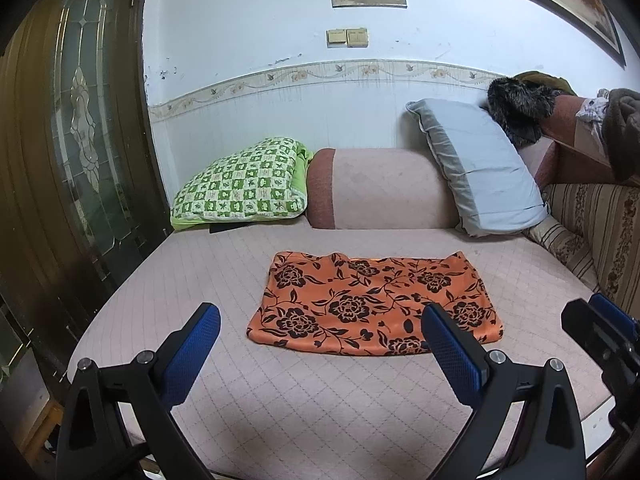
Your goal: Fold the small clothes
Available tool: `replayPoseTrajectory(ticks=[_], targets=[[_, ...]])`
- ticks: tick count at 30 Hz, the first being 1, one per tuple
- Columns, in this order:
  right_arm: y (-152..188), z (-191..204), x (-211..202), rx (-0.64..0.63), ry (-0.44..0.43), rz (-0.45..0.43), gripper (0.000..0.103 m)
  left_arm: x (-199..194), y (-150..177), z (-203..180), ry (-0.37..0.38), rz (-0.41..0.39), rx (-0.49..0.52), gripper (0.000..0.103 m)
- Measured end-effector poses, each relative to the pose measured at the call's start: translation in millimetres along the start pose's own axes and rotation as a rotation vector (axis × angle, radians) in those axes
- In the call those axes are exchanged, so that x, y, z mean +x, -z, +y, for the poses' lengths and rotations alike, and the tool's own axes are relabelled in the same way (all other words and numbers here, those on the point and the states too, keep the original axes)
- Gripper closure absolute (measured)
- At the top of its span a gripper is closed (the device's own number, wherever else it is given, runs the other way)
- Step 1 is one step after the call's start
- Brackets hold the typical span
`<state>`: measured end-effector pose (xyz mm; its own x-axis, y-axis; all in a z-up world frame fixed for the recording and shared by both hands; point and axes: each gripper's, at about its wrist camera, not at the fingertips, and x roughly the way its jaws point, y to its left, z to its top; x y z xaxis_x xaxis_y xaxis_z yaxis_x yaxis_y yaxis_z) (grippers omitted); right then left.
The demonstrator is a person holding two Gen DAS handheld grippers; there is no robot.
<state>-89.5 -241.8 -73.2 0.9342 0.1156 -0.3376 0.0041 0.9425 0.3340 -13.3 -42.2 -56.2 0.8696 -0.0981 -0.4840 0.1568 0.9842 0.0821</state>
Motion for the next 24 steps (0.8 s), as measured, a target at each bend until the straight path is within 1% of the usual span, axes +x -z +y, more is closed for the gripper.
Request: replayPoseTrajectory(ticks=[5, 9, 15, 19, 24], targets=[[1.5, 4.0, 11.3, -0.012, 0.005, 0.015, 0.024, 8.8, 1.7, 7.3, 0.001, 0.010, -0.011, 0.003], [-3.6, 7.9, 19.6, -0.036, 0.015, 0.008, 0.024, 16.6, 0.8, 13.3, -0.015, 0.008, -0.020, 0.003], [-11.0, 9.5, 30.3, -0.037, 0.015, 0.002, 0.024, 28.6, -0.5, 19.5, -0.028, 0.025, -0.035, 0.003], [-12.4, 12.7, 32.6, -0.039, 0.004, 0.004, 0.024, 27.7, 1.0, 22.3, -0.036, 0.028, -0.042, 0.003], [-10.4, 19.6, 24.3, -0.065, 0.005, -0.007, 0.024, 19.5, 1.5, 25.2, -0.037, 0.028, -0.042, 0.003]])
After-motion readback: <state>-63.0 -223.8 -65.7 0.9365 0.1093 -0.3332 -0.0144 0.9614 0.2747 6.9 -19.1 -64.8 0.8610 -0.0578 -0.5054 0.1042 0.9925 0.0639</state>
